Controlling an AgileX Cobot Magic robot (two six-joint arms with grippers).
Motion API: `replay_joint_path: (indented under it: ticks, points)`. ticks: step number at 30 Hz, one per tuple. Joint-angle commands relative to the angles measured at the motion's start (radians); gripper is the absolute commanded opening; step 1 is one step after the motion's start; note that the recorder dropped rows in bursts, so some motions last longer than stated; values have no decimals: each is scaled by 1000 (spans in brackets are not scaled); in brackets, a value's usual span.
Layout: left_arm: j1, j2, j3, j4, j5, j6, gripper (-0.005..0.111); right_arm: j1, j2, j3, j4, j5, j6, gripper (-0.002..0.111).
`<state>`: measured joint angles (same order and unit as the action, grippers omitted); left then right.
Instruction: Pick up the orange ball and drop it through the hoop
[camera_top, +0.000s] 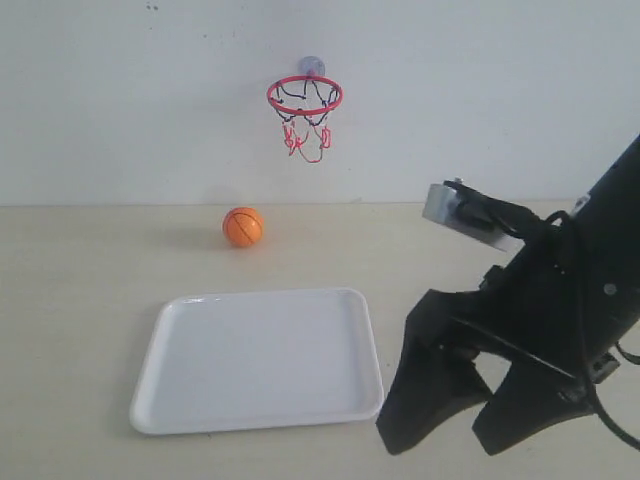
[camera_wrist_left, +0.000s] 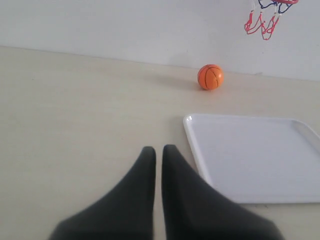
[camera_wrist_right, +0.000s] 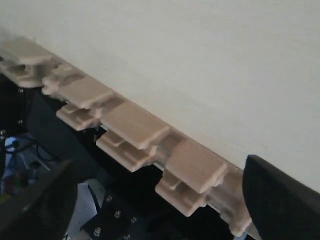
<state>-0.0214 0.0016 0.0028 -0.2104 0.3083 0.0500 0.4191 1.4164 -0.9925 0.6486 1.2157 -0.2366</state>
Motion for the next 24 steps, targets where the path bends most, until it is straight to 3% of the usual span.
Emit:
replay_joint_path:
  ticks: [1,6,13,19,24]
  points:
    - [1,-2,-3,-2,-9,-2,4,125,-82,4,-90,5,57,83]
    - [1,-2,-3,-2,-9,-2,4,240,-146,4,-230,5,153,83]
    - [1,-2,-3,-2,-9,-2,4,279,-198,53,-303,5,219,83]
    - [1,-2,-3,-2,-9,-2,4,279,-271,249,-327,5,255,83]
    - [1,-2,-3,-2,-9,-2,4,279,-364,405,-315,-98,257,83]
